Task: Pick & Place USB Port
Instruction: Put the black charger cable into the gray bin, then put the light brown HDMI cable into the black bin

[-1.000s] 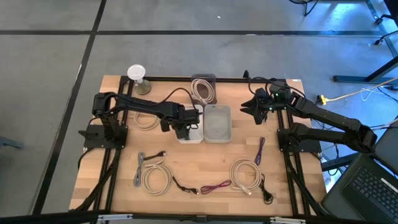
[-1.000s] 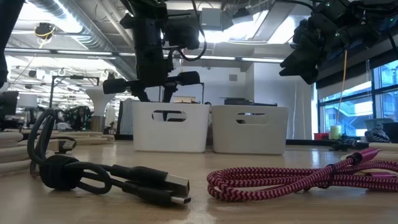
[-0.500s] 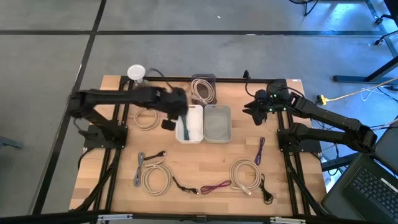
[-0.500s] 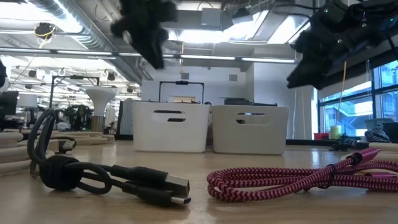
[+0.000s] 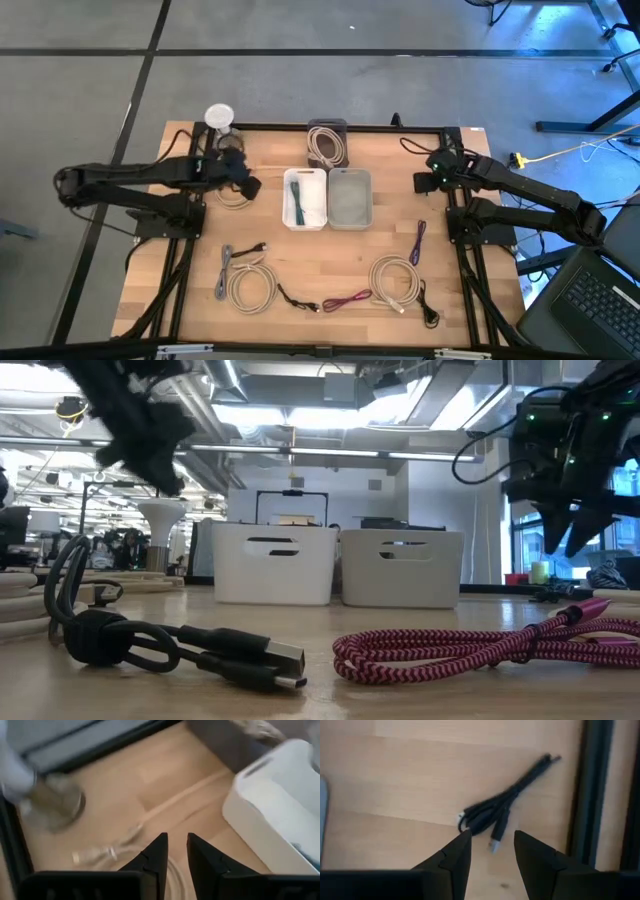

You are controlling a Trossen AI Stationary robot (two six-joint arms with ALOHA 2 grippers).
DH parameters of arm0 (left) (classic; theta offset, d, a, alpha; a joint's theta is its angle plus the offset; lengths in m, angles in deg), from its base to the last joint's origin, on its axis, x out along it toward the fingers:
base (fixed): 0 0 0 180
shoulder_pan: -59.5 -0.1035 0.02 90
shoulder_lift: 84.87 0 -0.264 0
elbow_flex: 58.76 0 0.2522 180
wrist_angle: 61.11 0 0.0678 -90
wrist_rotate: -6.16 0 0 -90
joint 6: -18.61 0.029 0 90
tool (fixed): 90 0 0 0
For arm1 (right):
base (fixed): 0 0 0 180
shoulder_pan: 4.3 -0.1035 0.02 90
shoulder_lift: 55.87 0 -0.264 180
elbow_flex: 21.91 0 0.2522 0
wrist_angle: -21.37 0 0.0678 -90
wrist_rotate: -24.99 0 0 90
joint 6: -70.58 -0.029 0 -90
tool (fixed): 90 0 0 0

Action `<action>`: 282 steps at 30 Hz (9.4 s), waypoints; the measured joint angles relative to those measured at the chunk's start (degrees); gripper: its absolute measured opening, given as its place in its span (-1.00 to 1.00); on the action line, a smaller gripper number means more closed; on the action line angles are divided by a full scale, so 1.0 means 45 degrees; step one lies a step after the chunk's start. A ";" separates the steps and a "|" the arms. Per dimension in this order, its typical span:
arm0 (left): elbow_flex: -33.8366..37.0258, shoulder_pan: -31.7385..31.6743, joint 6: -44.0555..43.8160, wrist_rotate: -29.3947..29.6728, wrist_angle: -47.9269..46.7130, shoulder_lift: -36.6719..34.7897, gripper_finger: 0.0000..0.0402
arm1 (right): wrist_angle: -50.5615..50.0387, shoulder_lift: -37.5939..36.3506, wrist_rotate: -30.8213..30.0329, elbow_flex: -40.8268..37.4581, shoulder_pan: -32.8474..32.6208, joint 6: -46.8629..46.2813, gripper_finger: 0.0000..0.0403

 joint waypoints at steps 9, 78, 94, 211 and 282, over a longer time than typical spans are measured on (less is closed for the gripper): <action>0.1682 0.0003 -0.2824 0.0172 0.0086 -0.0765 -0.68 | -0.0006 0.0157 -0.1066 0.0000 0.0000 -0.1577 -0.25; 0.1808 0.0007 -0.2135 0.0117 0.0631 -0.0759 -0.69 | 0.3248 0.6179 -0.2394 -0.0024 -0.0119 0.1132 -0.99; 0.1808 0.0008 -0.2179 0.0117 0.0650 -0.0759 -0.69 | 0.1703 0.3509 -0.2957 0.2257 -0.2933 0.1437 -1.00; 0.1722 -0.2594 0.3447 -0.5471 0.0302 0.5251 -0.08 | -0.5468 0.8267 -0.8630 0.9369 -0.8871 -0.3192 -0.51; -0.1766 0.1640 1.4455 0.1646 1.0387 0.4274 -0.98 | 0.6940 0.6164 -0.6600 0.9350 -0.8339 0.8396 -0.51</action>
